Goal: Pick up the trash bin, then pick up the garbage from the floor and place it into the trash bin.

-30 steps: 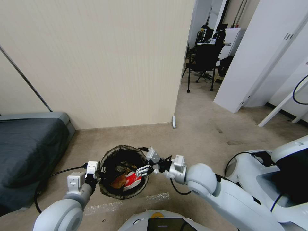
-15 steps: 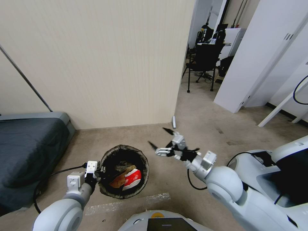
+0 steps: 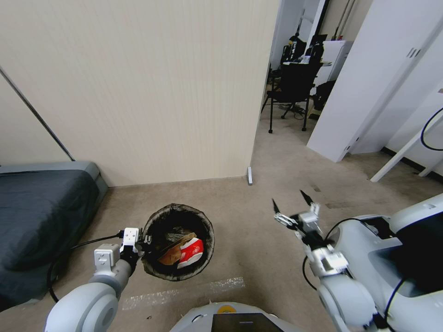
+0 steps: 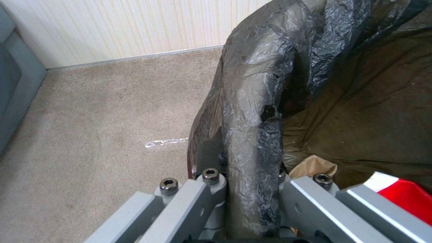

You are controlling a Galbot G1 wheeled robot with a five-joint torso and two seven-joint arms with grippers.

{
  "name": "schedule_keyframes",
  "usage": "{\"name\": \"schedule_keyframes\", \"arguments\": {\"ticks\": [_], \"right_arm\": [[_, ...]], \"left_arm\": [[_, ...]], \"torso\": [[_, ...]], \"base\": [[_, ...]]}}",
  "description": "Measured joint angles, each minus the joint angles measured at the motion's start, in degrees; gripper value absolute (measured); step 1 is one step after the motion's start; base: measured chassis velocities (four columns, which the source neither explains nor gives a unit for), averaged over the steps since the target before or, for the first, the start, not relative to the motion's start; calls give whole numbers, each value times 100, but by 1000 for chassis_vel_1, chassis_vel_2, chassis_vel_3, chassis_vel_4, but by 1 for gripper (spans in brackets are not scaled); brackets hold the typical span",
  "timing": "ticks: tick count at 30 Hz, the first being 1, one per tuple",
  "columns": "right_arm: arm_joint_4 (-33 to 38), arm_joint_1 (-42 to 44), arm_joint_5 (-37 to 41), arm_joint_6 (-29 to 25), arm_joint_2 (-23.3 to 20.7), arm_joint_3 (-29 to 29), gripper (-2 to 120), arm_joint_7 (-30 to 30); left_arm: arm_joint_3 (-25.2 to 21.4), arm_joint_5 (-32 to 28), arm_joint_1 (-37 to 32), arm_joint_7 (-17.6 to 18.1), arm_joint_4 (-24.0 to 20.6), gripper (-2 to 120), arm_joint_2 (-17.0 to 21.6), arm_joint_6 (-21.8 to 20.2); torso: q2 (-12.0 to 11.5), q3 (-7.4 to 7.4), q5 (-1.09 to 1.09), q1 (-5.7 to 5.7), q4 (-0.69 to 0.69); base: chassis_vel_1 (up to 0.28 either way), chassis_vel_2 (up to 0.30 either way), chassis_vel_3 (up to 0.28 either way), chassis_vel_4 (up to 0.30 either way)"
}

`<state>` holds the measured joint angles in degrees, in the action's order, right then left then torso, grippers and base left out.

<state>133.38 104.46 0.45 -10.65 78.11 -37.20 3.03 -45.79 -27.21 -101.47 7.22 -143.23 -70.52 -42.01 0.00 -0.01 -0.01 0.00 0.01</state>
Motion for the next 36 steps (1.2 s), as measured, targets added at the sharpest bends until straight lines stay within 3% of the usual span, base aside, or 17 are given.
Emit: {"name": "schedule_keyframes", "arguments": {"ticks": [15, 36], "right_arm": [[258, 484, -112, -290, 460, 218, 100, 313], [283, 484, -550, -365, 889, 530, 100, 314]], "left_arm": [[58, 150, 173, -284, 0, 2, -128, -3], [169, 332, 262, -335, 0, 2, -221, -10]], "torso": [[0, 0, 0, 0, -2], [0, 1, 0, 0, -1]], "base": [[0, 0, 0, 0], [43, 47, 43, 40]]}}
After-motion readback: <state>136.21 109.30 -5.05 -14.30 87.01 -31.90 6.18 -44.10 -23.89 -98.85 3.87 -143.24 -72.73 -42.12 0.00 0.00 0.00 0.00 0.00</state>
